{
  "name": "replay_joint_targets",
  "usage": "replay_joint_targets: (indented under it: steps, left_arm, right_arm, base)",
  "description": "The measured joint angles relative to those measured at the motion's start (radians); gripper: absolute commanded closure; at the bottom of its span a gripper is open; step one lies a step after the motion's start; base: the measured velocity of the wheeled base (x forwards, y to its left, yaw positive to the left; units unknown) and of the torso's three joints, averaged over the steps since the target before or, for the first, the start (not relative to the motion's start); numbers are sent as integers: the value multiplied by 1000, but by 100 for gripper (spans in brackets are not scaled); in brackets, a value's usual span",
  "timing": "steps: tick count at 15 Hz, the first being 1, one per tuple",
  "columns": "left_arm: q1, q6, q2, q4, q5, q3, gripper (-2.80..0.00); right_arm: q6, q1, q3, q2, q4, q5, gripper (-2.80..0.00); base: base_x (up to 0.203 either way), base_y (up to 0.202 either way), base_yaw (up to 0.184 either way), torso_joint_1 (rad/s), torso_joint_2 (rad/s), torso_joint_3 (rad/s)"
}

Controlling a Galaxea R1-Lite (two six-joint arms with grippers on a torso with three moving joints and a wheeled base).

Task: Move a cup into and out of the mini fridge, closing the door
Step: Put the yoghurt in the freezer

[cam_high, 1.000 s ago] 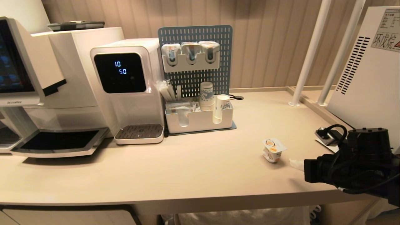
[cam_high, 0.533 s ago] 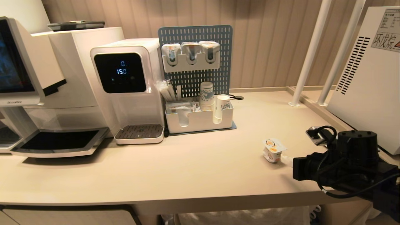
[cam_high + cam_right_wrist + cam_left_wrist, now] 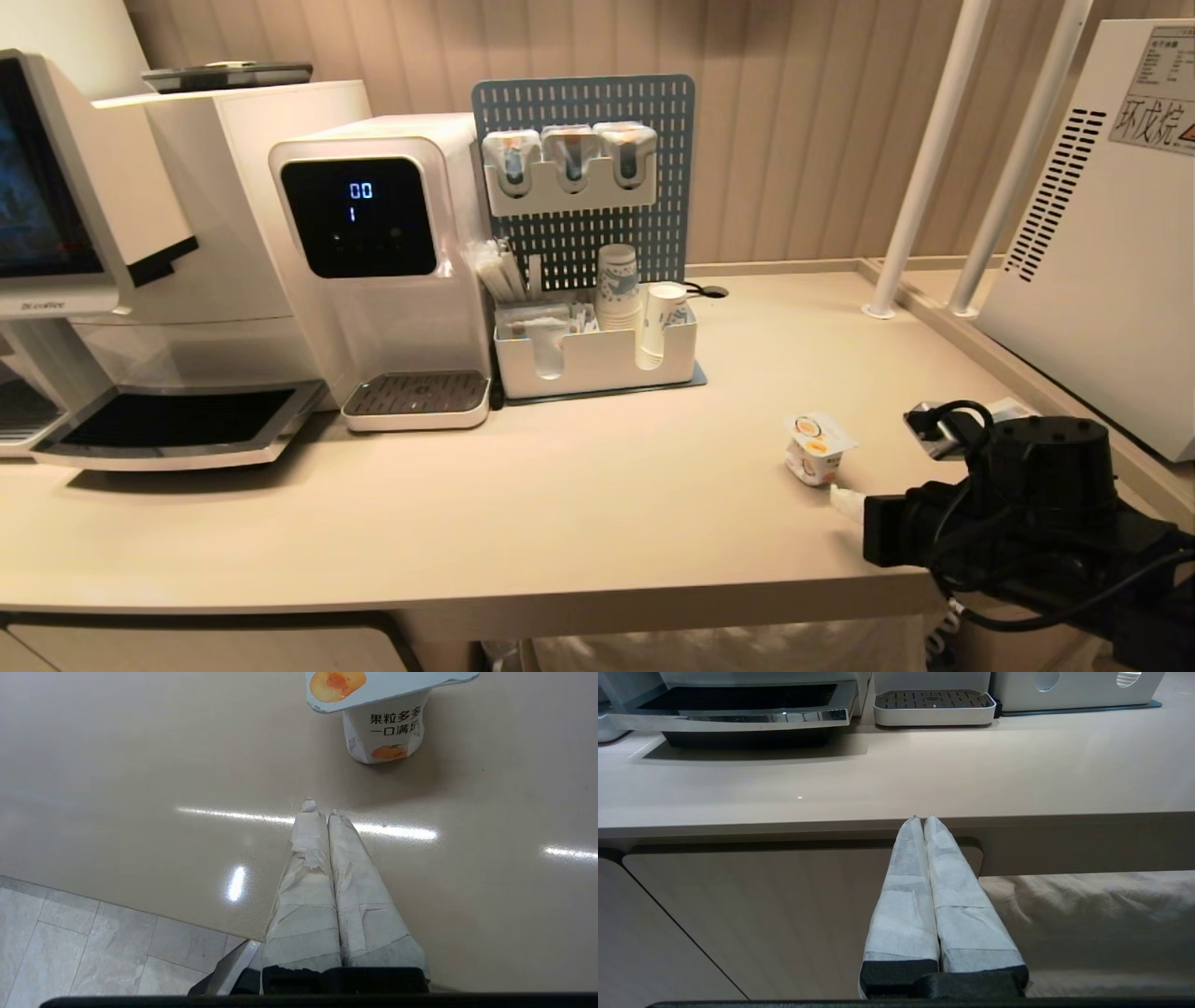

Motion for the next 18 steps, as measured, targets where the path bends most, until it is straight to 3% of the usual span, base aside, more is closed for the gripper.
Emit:
replay_joint_targets:
  steps: [9,13,18]
  left_arm:
    - [0,0,0,0,0,0,0]
    - [0,0,0,0,0,0,0]
    - [0,0,0,0,0,0,0]
  right_arm:
    - [-7,8,24,-51,19,-11,0]
    - [-9,7,18,-55,24,-103,0]
    - [-35,7,-1,-39,43,-148,0]
  base:
    - [0,0,0,0,0,0]
    - [0,0,0,0,0,0]
    - [0,0,0,0,0,0]
